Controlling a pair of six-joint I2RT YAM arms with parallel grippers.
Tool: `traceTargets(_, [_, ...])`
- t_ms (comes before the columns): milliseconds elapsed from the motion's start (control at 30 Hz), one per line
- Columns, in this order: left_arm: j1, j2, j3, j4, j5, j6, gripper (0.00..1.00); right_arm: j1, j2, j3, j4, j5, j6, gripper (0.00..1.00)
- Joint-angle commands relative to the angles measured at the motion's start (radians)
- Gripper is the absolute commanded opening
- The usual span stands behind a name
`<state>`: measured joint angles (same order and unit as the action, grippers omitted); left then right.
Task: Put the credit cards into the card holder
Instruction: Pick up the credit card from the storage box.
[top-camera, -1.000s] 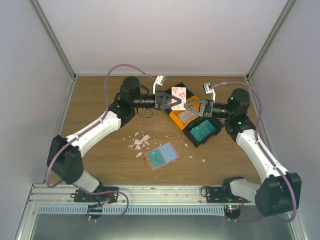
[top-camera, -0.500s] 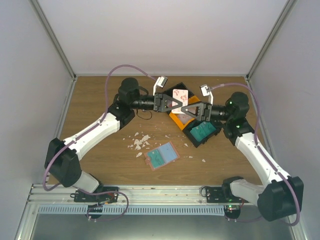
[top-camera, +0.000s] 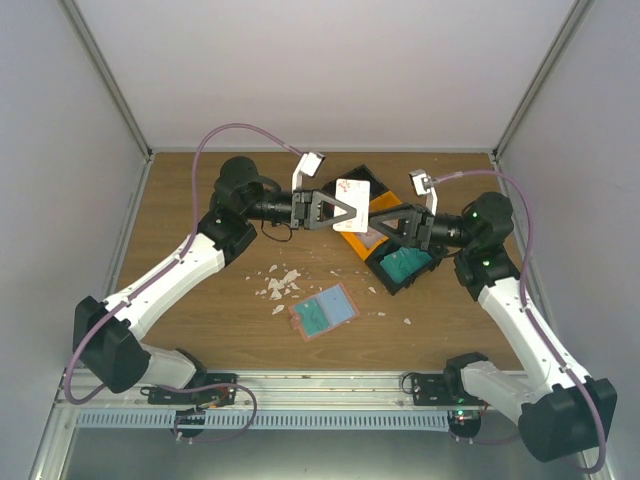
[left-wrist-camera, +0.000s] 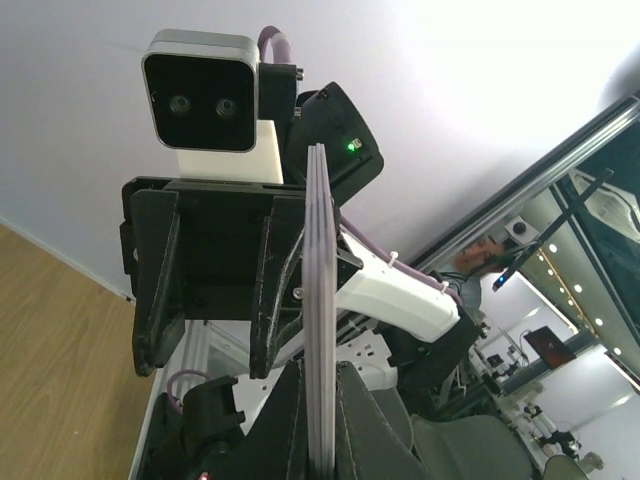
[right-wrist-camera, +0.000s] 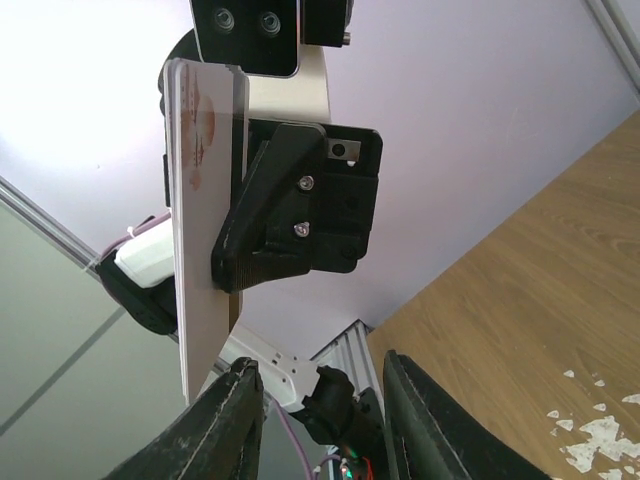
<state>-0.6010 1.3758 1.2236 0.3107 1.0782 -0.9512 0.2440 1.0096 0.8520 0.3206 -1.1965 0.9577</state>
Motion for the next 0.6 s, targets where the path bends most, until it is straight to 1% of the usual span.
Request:
traceTargets(0, [0.004,-0.011,0.002,0.038,0.022,0.026,0.00,0.007,-0.010,0.007,0.006,-0.022,-0.038,0.36])
traceTargets(133, [0.004,0.000,0.005,0.025,0.017,0.036,0.00,0.028,-0.042,0.014,0.046,-0.044,-0.056,0.47])
traceTargets(267, [0.004,0.003,0.004,0.025,0.023,0.037,0.00,0.051,-0.032,0.038,0.003,-0.041,-0.092,0.49])
traceTargets(333, [0.004,0.002,0.001,0.025,0.025,0.036,0.00,0.064,-0.015,0.044,-0.006,-0.036,-0.098,0.48])
traceTargets(433, [0.004,-0.002,-0.004,0.022,0.025,0.035,0.00,0.071,0.006,0.052,-0.014,-0.027,-0.103,0.45])
traceTargets(567, [0.004,-0.011,-0.006,0.022,0.030,0.036,0.00,0.071,0.012,0.055,-0.033,-0.014,-0.117,0.36])
